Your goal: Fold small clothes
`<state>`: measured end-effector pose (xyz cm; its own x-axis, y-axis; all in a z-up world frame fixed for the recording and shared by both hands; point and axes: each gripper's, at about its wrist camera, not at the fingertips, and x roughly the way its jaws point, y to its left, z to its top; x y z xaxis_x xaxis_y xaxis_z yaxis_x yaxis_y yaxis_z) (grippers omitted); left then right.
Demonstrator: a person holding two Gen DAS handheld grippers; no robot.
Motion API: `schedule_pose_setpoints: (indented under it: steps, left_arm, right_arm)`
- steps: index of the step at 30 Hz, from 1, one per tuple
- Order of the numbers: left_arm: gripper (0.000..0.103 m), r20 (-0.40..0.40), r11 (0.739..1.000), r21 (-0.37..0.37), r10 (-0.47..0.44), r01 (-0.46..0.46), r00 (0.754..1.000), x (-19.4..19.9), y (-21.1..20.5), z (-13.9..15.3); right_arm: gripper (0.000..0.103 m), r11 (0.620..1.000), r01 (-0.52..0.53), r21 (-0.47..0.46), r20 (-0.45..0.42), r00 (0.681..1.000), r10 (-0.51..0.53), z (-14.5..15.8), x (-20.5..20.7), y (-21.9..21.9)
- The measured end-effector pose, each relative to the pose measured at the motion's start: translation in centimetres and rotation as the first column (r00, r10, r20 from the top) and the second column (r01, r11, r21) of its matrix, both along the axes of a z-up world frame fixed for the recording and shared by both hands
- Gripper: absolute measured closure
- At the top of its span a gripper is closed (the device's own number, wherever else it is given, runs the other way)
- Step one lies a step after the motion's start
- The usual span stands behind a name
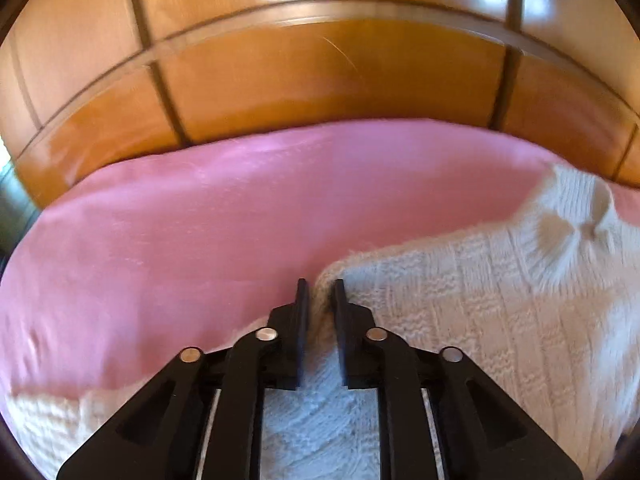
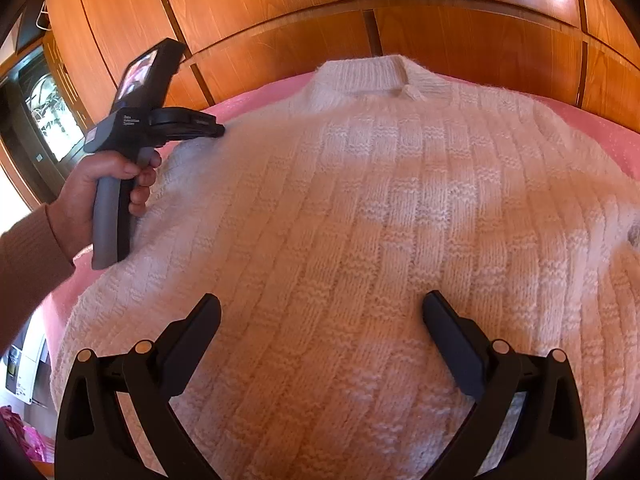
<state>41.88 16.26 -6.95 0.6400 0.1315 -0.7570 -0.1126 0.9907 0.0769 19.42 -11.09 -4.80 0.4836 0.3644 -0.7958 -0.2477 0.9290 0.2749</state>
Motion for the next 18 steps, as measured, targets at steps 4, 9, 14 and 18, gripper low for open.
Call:
schedule_pose_setpoints:
  steps: [4, 9, 14, 18]
  left_arm:
    - [0.065, 0.077, 0.994, -0.09, 0.064, -0.057, 0.995, -4.0, 1.4, 2.5]
    - [0.064, 0.053, 0.966, -0.248, 0.088, -0.072, 0.995, -12.1, 6.0, 3.3]
    - [0.064, -0.008, 0.896, -0.444, -0.002, -0.002, 1.0, -20.9, 8.8, 2.0]
    - [0.064, -0.048, 0.852, -0.521, -0.083, 0.046, 0.995, -27.2, 7.7, 0.4]
  right_arm:
    - [0.002, 0.999, 0.004, 0.039, -0.002, 1.0, -0.004, -0.3, 0.1, -0.5]
    - [0.002, 0.998, 0.008, 0.061, -0.001, 1.0, -0.008, -0.3, 0.3, -0.7]
    - [0.002, 0.998, 0.033, 0.052, -0.003, 0.999, -0.033, 0.5, -0.1, -1.4]
    - [0.003, 0.993, 0.12, 0.002, 0.021, 0.993, -0.12, 2.0, -1.8, -4.1]
